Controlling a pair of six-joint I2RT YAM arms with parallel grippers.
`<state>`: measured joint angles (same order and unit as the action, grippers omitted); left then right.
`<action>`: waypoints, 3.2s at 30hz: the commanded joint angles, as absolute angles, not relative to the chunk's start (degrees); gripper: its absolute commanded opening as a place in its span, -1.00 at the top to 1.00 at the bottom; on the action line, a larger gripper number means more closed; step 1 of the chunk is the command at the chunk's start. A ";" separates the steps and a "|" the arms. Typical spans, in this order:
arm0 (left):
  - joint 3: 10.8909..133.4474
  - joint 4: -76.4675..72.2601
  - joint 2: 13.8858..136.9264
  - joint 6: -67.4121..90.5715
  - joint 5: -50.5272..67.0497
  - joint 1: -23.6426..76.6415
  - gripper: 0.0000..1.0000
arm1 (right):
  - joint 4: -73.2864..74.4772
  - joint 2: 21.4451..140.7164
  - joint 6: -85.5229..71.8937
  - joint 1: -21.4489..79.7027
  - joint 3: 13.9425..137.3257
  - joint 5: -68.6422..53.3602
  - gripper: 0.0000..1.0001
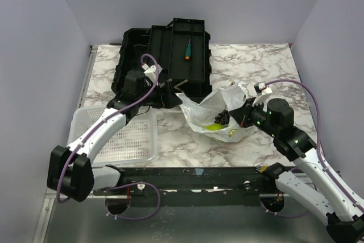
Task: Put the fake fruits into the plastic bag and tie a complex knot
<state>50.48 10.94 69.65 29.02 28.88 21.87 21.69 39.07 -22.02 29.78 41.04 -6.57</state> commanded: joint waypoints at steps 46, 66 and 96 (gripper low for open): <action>59.15 16.70 60.94 16.30 30.87 27.59 1.00 | 19.75 54.89 -15.03 29.78 65.71 -17.77 -0.72; 68.24 23.56 56.27 9.37 37.12 27.56 1.00 | 23.40 56.49 -7.68 29.79 67.78 -7.65 0.99; 74.83 25.57 53.26 8.56 52.60 7.00 1.00 | 27.55 46.56 -6.97 29.79 74.09 -6.51 0.99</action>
